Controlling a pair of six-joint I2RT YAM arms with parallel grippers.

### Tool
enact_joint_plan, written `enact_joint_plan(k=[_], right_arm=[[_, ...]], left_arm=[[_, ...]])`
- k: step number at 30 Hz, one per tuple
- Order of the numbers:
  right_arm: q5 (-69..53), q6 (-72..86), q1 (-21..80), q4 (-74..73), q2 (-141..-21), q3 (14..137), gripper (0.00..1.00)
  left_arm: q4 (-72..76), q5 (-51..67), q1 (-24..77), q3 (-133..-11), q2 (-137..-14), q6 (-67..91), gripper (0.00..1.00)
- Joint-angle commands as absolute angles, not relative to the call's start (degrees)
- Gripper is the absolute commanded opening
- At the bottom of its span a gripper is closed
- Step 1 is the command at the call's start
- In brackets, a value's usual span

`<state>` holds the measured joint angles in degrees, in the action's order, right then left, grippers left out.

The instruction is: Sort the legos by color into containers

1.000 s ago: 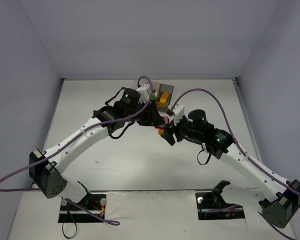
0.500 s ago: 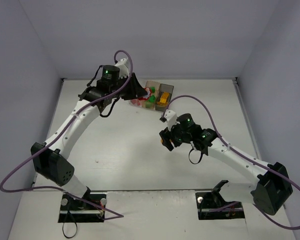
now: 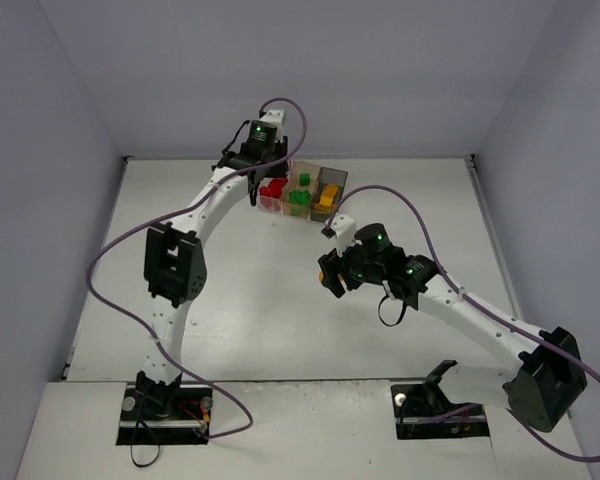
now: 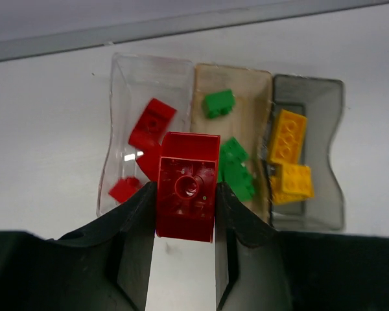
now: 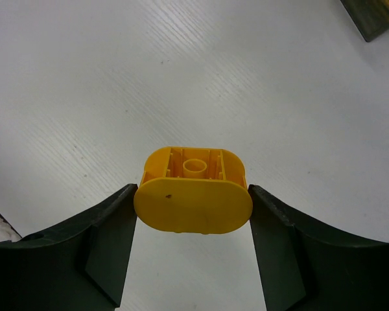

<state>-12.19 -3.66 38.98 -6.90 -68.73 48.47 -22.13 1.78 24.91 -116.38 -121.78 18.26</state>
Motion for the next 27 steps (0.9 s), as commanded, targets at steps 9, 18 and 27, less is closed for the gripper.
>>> enact_joint_plan(k=[9,18,27], right_arm=[[-10.02,-1.84,37.88,-5.62,-63.46,50.98,0.00],[-12.29,-5.88,32.27,-5.89,-66.61,55.80,0.00],[-17.32,-13.34,22.85,-5.54,-90.48,77.59,0.00]], left_arm=[[-19.34,-5.98,22.33,-140.01,-139.13,13.97,0.22],[-17.93,-4.04,21.53,-137.12,-137.73,14.77,0.66],[-19.31,-2.99,21.62,-120.87,-117.35,14.94,0.75]])
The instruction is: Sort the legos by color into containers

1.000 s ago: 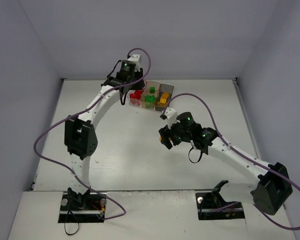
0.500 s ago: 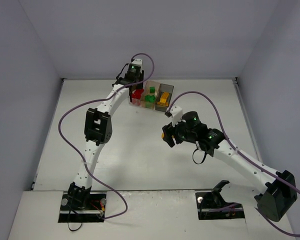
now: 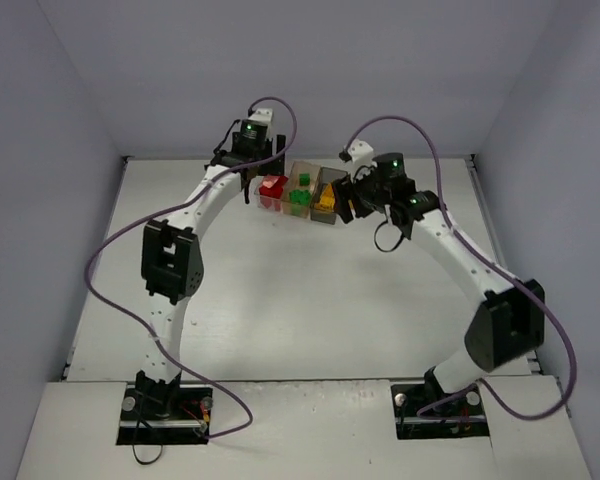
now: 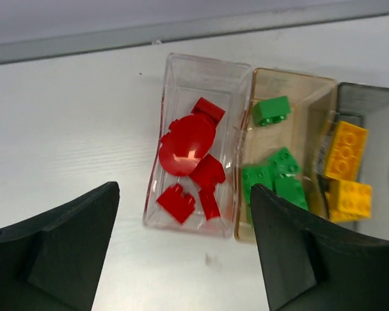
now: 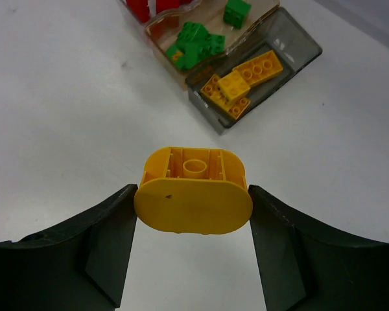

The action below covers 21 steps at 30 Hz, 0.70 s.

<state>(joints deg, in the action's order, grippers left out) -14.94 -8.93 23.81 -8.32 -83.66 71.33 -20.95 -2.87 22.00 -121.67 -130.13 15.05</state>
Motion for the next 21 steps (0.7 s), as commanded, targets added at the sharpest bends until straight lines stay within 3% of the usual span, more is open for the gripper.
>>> enact_joint_plan(k=[1,6,13,19,21], right_arm=[[-17.31,-14.06,22.50,-5.54,-92.70,79.52,0.00],[-16.79,-18.62,20.66,-4.05,-105.61,90.86,0.00],[-17.06,-19.87,19.69,-1.50,-120.92,105.02,0.04],[-12.05,-19.69,19.60,0.69,-129.45,112.23,0.10],[-10.64,-19.69,19.34,1.49,-131.83,113.72,0.16]], left_arm=[[-20.55,-3.25,21.62,-119.46,-113.24,15.20,0.76],[-29.60,-1.94,21.53,-107.87,-99.34,18.35,0.79],[-33.21,4.04,21.88,-78.88,-72.01,27.06,0.81],[-43.40,0.62,21.88,-70.76,-57.41,29.53,0.82],[-44.64,-0.86,21.80,-68.30,-53.55,30.76,0.82]])
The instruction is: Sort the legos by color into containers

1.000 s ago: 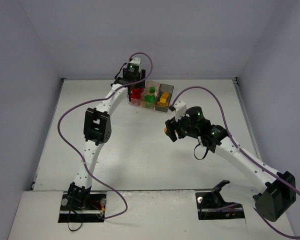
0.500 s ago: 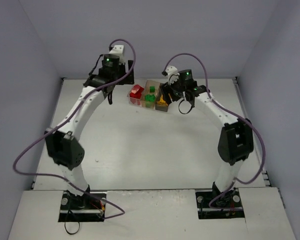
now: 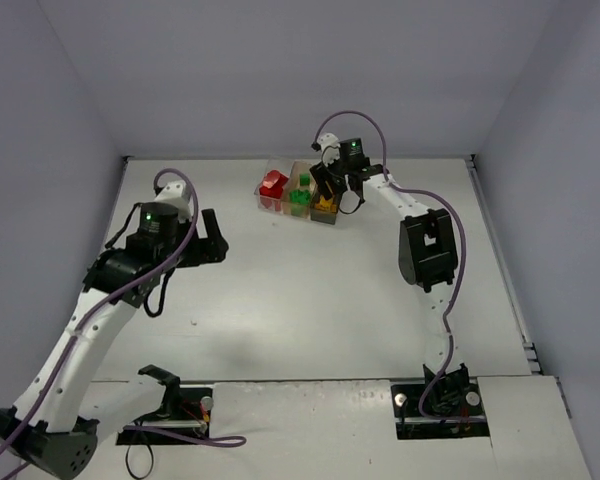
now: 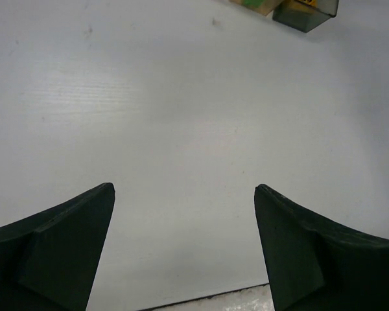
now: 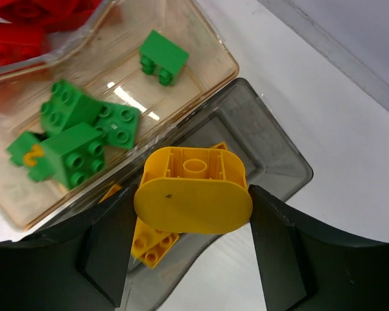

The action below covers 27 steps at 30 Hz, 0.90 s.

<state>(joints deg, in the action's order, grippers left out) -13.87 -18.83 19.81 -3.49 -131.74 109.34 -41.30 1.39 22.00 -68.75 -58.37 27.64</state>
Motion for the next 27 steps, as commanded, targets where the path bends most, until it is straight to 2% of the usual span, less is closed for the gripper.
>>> enact_joint_plan(k=[1,4,5,7,8,11,13,19,20,27], right_arm=[[-10.37,-19.60,19.07,1.41,-132.44,114.95,0.19],[-9.84,-19.07,18.72,1.49,-133.77,116.10,0.41],[-10.02,-19.07,18.55,1.49,-133.60,116.28,0.57],[-10.02,-18.63,18.63,1.58,-133.16,116.72,0.69],[-10.02,-18.37,18.63,1.58,-132.11,116.72,0.81],[-10.37,-17.32,18.63,1.67,-128.52,115.50,0.96],[-9.50,-15.74,18.63,1.84,-125.87,114.18,1.00],[-5.54,-11.00,18.46,1.85,-107.19,102.94,1.00],[-4.14,-10.29,18.37,1.85,-104.44,100.83,1.00],[2.01,-2.03,16.79,0.45,-77.90,75.46,1.00]], left_arm=[[-45.26,-2.01,21.71,-67.68,-52.57,31.11,0.82],[-47.90,-3.69,21.80,-66.27,-50.19,32.17,0.82],[-48.51,-3.87,21.71,-66.10,-49.40,32.43,0.82],[-49.04,-4.04,21.71,-65.83,-48.87,32.43,0.82],[-49.13,-4.13,21.71,-65.92,-48.69,32.26,0.82],[-49.48,-4.65,21.71,-66.62,-48.60,31.38,0.82],[-49.83,-5.10,21.71,-67.58,-48.87,30.94,0.82],[-50.27,-6.94,21.80,-68.82,-48.52,29.01,0.83],[-50.36,-7.47,21.80,-68.91,-48.17,28.92,0.86],[-51.59,-12.21,21.71,-69.61,-45.00,28.13,0.87]])
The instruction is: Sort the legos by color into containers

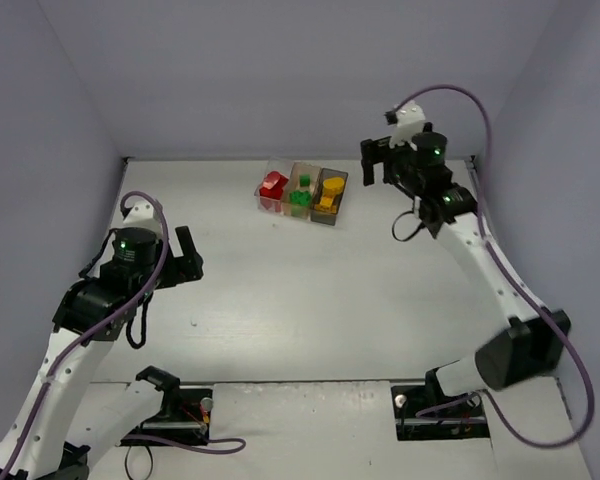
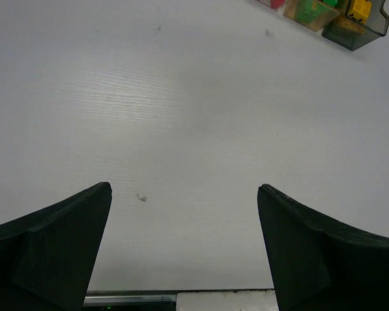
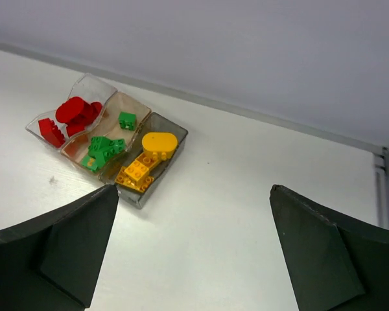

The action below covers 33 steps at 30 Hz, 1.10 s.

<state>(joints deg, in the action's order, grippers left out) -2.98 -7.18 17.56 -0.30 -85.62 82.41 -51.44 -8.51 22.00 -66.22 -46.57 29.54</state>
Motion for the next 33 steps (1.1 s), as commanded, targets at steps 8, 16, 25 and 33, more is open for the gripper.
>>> enact_joint_plan(k=[8,16,25,33], right_arm=[[5.44,2.90,16.44,-5.97,-48.54,59.60,1.00],[11.95,2.46,16.44,-11.24,-32.45,54.93,1.00],[7.48,4.75,16.44,-15.73,-29.09,53.09,1.00],[7.73,4.31,16.44,-16.08,-27.51,53.08,1.00]], left_arm=[[-49.75,-16.43,21.80,-68.12,-39.38,26.46,0.89],[-52.03,-23.81,21.80,-67.06,-34.81,25.05,0.90],[-55.02,-25.23,21.80,-67.32,-33.05,26.72,0.90],[-56.25,-24.26,21.80,-67.50,-33.66,28.12,0.90]])
